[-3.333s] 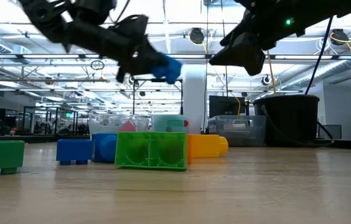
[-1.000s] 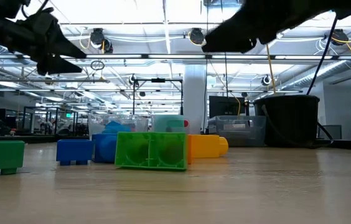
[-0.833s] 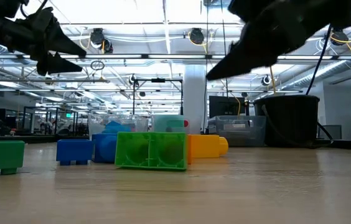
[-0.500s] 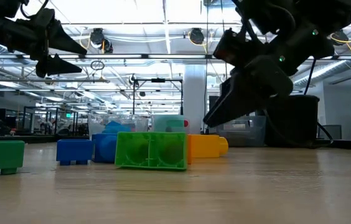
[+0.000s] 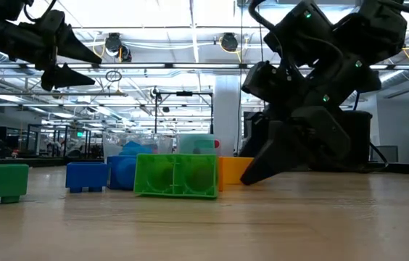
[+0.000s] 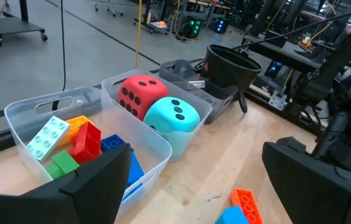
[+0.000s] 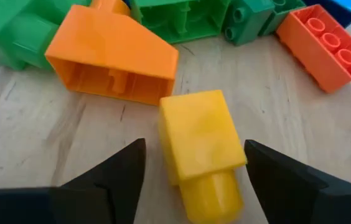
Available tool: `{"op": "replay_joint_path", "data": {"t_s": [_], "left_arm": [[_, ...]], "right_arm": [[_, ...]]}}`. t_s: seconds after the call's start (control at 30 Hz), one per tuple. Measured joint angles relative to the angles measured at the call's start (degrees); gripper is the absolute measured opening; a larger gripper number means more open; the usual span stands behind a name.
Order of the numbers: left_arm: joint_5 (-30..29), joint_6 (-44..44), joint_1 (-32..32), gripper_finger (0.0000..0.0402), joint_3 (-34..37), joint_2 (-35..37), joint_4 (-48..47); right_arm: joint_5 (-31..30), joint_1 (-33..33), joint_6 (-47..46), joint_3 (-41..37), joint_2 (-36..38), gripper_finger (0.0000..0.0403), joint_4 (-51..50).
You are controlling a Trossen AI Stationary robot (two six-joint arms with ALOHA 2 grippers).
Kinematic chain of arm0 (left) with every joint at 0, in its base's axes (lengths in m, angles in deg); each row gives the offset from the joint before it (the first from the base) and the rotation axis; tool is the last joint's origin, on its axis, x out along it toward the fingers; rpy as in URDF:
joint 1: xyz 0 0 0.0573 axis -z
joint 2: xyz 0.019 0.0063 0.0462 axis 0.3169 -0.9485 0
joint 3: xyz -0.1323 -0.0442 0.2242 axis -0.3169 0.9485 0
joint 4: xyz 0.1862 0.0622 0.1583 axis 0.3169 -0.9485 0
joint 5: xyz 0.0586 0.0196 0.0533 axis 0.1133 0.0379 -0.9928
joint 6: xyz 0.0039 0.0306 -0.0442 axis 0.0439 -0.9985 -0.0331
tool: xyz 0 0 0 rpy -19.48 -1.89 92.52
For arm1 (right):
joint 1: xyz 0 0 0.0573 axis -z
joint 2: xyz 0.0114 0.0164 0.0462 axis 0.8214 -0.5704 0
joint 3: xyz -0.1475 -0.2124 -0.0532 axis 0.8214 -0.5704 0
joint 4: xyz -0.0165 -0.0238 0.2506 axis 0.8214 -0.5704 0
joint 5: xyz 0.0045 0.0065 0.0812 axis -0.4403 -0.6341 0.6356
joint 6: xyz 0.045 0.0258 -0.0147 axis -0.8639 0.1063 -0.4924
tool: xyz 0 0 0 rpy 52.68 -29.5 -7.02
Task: Pick & Place Toys
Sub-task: Put the yellow game piece into the left transparent bin
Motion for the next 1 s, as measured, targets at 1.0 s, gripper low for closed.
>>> {"op": "replay_joint_path", "data": {"t_s": [1.0], "left_arm": [[8.25,15.70,4.45,0.0367,6.73,-27.25,30.58]], "right_arm": [[-31.61,-4.53,21.85,-0.09,12.76,0.0110,-1.64]]}}
